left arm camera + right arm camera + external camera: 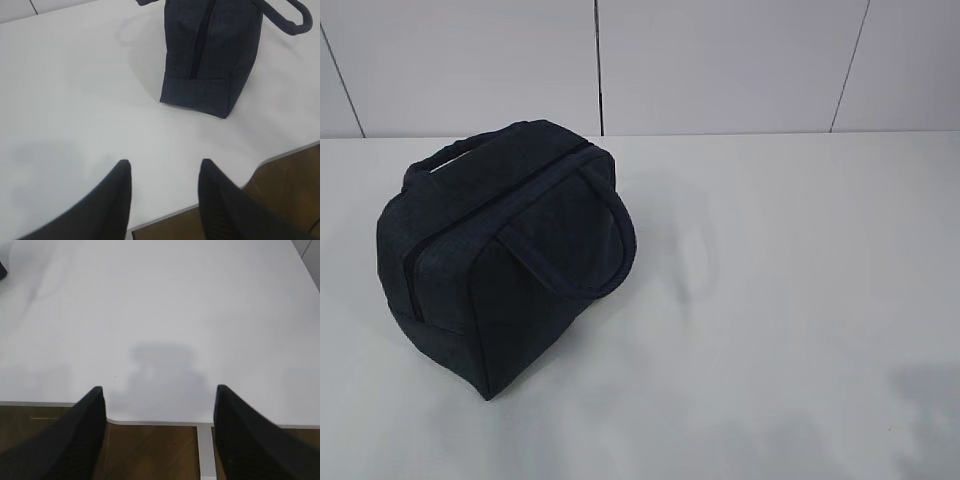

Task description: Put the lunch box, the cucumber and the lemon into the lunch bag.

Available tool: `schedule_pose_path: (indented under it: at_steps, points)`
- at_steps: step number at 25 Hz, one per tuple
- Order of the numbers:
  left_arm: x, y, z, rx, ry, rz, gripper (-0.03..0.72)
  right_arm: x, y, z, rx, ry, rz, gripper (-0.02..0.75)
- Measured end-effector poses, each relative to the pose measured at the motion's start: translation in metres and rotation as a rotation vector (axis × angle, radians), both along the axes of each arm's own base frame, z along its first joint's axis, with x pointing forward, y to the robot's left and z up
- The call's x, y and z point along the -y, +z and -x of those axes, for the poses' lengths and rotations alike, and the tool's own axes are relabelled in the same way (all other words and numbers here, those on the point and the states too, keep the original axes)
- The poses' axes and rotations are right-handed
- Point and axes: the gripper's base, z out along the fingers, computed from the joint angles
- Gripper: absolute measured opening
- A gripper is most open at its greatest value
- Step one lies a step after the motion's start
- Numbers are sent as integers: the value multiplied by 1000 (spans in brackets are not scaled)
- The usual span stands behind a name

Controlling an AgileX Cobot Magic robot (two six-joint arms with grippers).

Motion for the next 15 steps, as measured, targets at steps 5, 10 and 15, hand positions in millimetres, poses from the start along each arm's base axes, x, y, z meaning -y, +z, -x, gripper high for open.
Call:
schedule_pose_path:
  at_steps: [5,10,15]
  points:
    - [-1,0,0,0,4,-5,302,0,0,0,0,0,0,506]
    - [-1,0,0,0,4,-5,302,0,0,0,0,0,0,506]
    - [-1,0,0,0,4,-5,302,0,0,0,4,0,0,506]
